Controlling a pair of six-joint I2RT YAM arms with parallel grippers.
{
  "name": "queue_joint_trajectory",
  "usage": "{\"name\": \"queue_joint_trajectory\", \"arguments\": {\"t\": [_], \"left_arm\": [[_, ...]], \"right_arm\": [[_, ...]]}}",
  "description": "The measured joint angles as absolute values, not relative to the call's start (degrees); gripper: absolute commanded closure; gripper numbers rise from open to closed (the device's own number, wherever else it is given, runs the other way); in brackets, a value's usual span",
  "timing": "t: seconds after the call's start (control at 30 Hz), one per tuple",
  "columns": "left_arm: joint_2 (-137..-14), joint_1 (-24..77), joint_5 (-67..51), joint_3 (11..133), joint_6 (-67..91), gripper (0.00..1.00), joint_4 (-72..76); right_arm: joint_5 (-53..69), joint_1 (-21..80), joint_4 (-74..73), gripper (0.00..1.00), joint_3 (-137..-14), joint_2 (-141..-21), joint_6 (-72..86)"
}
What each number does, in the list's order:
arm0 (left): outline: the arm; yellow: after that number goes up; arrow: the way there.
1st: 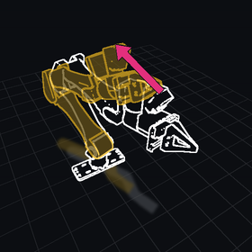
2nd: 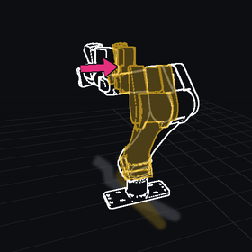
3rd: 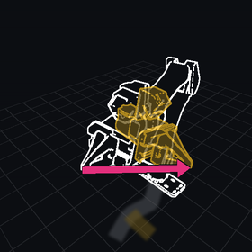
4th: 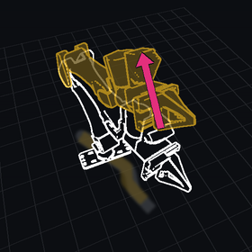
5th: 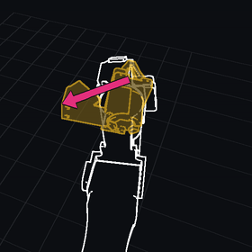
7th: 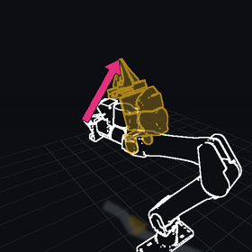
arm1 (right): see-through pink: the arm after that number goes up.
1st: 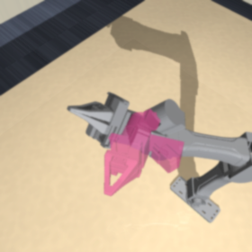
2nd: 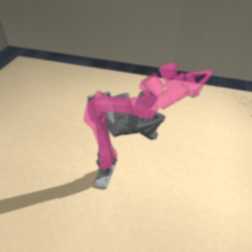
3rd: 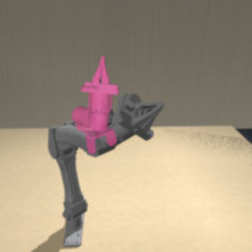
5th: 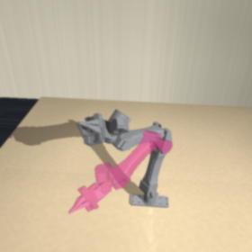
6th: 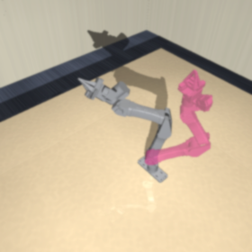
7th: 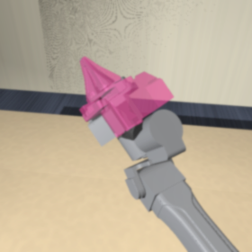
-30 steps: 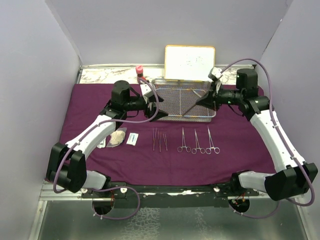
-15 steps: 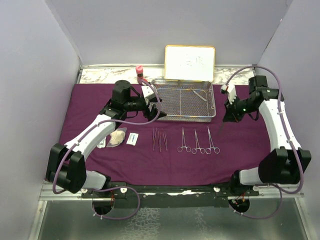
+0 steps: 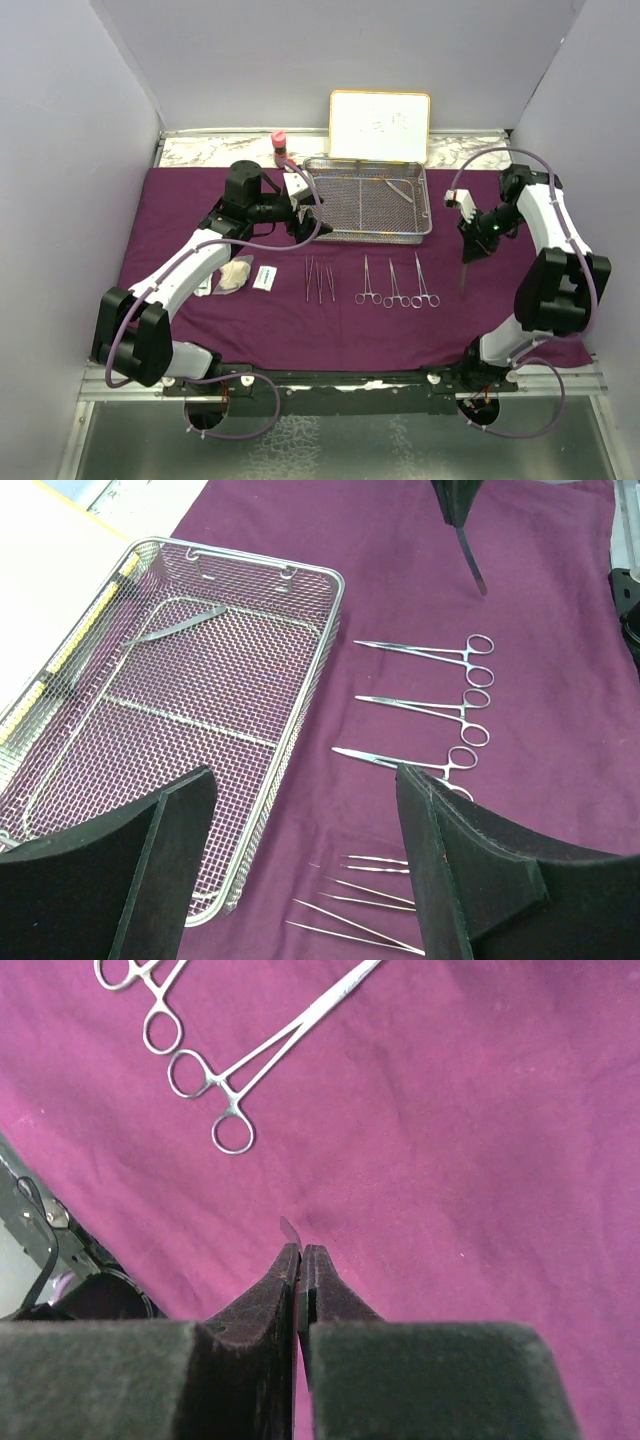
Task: Open and lay out the surgical kit
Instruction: Place the medical item in the surgical kit.
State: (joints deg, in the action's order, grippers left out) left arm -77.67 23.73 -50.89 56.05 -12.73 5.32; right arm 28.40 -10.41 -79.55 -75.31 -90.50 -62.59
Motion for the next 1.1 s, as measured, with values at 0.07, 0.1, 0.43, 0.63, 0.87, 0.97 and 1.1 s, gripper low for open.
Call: {"name": "queue_joint_trajectory", "arguments": {"t": [0.07, 0.1, 0.43, 0.63, 0.87, 0.97, 1.1], "left_arm": [[-77.67, 23.73, -50.89, 56.05, -12.84, 0.25, 5.23], [-77.67, 23.73, -50.89, 56.05, -12.86, 0.25, 5.19], [-77.67, 23.73, -50.92, 56.05, -13.76, 0.25, 4.58], [-77.69, 23.73, -50.94, 56.05, -13.96, 0.25, 4.58], [-77.91, 23.73, -50.96, 56.05, -14.13, 0.25, 4.56], [-78.11, 23.73, -50.96, 56.05, -14.13, 0.25, 4.54], [-78.26, 23.75, -51.00, 56.05, -14.13, 0.25, 4.51]], "right_arm": [[28.32, -11.03, -79.59, 0.99, -75.33, -93.30, -63.77], [28.29, -11.25, -79.61, 0.99, -75.33, -94.61, -64.14], [29.91, -11.86, -81.52, 0.98, -80.12, -105.71, -66.41], [31.57, -12.45, -82.48, 0.90, -83.83, -112.22, -67.40], [33.30, -13.89, -82.67, 0.84, -87.18, -119.07, -68.75], [34.04, -14.22, -82.67, 0.81, -87.77, -120.79, -69.36], [34.65, -14.48, -82.30, 0.78, -89.23, -123.52, -69.89]]}}
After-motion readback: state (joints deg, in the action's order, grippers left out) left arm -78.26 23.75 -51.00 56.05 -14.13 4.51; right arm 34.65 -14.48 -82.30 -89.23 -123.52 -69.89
